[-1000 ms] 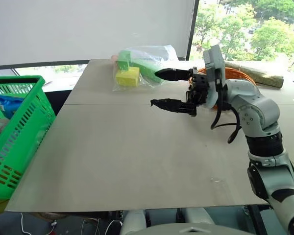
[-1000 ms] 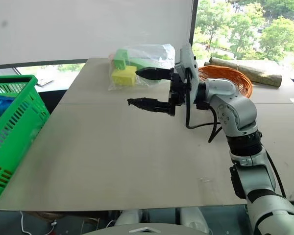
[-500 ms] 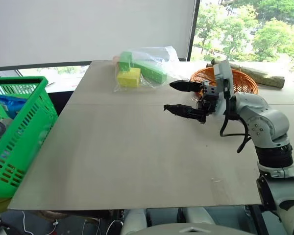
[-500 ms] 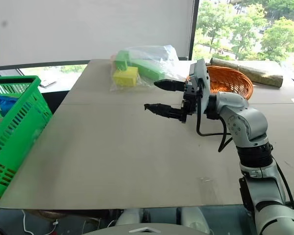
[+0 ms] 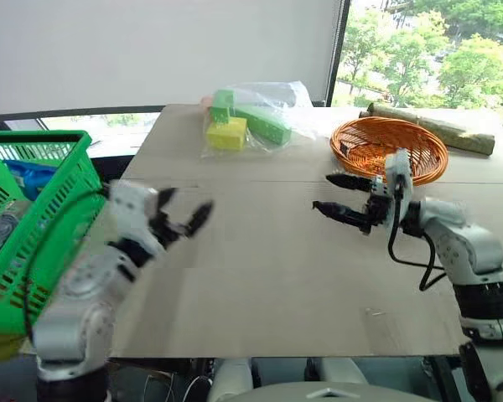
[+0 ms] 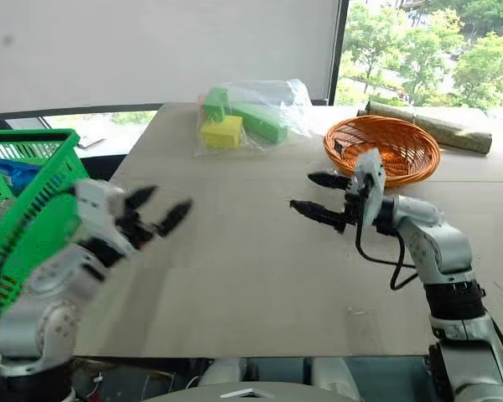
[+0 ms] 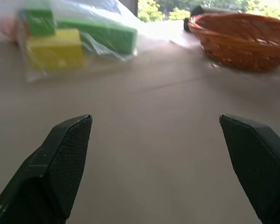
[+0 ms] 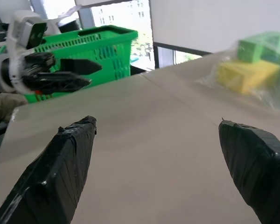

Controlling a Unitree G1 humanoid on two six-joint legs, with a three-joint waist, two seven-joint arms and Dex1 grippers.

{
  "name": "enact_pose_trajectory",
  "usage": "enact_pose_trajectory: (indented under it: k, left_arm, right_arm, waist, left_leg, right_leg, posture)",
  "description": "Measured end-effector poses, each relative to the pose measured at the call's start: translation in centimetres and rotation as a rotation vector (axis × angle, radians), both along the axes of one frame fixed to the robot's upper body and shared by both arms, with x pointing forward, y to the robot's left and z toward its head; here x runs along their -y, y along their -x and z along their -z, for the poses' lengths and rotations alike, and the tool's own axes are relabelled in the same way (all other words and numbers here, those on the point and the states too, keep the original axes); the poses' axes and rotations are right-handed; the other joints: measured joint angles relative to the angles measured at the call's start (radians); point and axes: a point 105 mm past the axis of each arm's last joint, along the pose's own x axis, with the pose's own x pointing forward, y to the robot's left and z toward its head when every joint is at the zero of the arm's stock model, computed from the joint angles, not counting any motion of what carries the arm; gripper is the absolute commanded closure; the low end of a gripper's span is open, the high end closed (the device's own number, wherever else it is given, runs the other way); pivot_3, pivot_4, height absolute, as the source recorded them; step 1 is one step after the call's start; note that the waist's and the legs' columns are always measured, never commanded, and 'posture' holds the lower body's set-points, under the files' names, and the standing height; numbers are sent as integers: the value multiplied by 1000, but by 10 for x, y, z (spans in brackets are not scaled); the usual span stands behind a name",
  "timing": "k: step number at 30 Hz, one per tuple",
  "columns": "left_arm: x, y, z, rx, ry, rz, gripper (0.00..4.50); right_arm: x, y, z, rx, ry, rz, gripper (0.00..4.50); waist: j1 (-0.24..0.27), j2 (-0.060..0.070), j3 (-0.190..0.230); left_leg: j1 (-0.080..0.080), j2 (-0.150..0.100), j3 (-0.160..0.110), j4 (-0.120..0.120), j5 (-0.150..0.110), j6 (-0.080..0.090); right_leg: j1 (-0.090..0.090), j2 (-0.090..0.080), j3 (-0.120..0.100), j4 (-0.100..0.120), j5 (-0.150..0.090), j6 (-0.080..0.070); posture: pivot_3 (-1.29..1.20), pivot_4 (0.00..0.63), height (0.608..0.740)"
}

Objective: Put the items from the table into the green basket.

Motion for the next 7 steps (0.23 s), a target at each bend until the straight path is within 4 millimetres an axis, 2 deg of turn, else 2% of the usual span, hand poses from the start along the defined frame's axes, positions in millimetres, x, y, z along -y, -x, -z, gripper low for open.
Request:
enact_pose_trajectory:
  k: [2, 4, 6, 7]
  left_arm:
    - [8, 4, 9, 7, 16, -10, 24]
    - [12, 7, 21, -14, 15, -30, 24]
    - [16, 12, 32, -16, -15, -40, 24]
    - [18, 14, 35, -22, -14, -37, 24]
  right_arm:
    - [17, 4, 21, 23, 97, 63, 0]
    - [36, 6, 48, -3, 185, 129, 0]
    - [52, 17, 71, -6, 248, 170, 0]
    - [54, 19, 76, -13, 253, 174, 0]
  waist:
    - [6, 3, -2]
    - [10, 5, 1]
    - [10, 6, 1]
    - [9, 6, 1]
  left_leg:
    - [3, 2, -1, 2, 0, 0]
    - [16, 2, 0, 2, 0, 0]
    - [19, 2, 0, 2, 0, 0]
    - [19, 2, 0, 2, 0, 0]
  right_leg:
    - [5, 4, 0, -1, 0, -1]
    - [17, 5, 0, -2, -1, -1]
    - [18, 6, 3, -2, -1, 0]
    - [18, 6, 4, -2, -1, 0]
  posture:
    - [-74, 0, 740]
    - [-74, 0, 740]
    - [-97, 0, 740]
    - [-104, 0, 740]
